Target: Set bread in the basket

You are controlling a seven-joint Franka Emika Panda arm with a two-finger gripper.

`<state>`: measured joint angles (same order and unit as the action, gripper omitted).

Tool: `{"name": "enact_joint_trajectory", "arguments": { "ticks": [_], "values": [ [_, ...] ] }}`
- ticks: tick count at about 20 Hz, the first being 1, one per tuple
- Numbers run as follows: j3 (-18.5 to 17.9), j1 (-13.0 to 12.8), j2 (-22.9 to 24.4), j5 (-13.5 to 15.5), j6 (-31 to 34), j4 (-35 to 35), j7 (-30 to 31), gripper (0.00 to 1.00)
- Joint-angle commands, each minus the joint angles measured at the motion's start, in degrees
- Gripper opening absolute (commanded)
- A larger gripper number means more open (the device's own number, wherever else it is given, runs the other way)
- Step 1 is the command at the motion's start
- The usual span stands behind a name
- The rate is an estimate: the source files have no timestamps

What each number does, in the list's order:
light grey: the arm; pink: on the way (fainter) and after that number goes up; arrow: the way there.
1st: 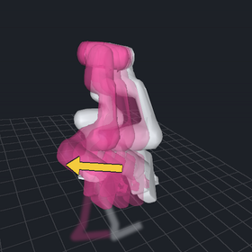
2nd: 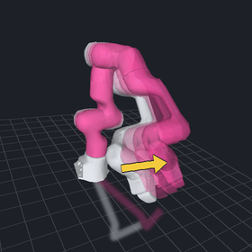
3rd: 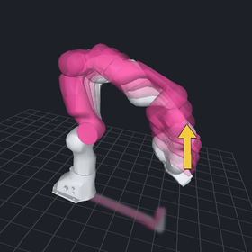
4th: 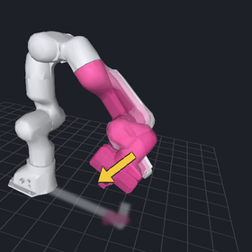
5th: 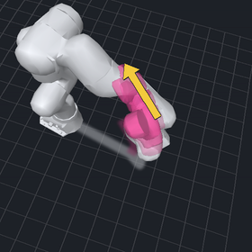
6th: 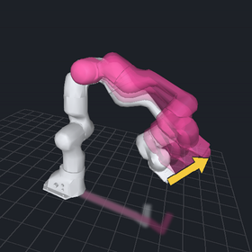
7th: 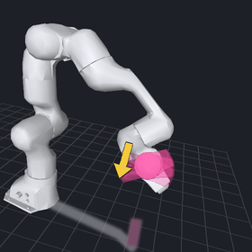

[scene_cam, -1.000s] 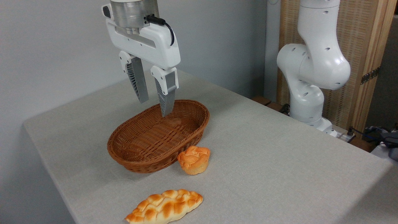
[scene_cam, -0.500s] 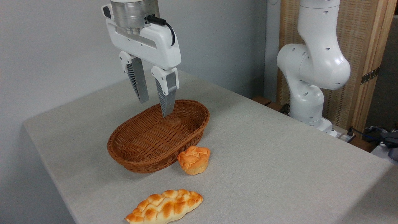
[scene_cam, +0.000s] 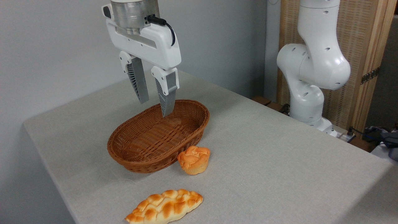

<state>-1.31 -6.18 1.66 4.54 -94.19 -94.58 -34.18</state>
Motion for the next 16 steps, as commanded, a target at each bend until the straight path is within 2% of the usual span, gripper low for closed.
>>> {"name": "enact_joint_trajectory", "arguments": {
  "ticks": [1, 6, 16],
  "values": [
    [-0.63, -0.24, 0.27, 0.39, 0.14, 0.27, -0.18, 1.0],
    [-0.63, -0.32, 0.1, 0.12, 0.05, 0.27, -0.45, 1.0],
    [-1.24, -0.32, -0.52, -2.69, -1.17, -0.08, -0.71, 1.0]
  ]
}}
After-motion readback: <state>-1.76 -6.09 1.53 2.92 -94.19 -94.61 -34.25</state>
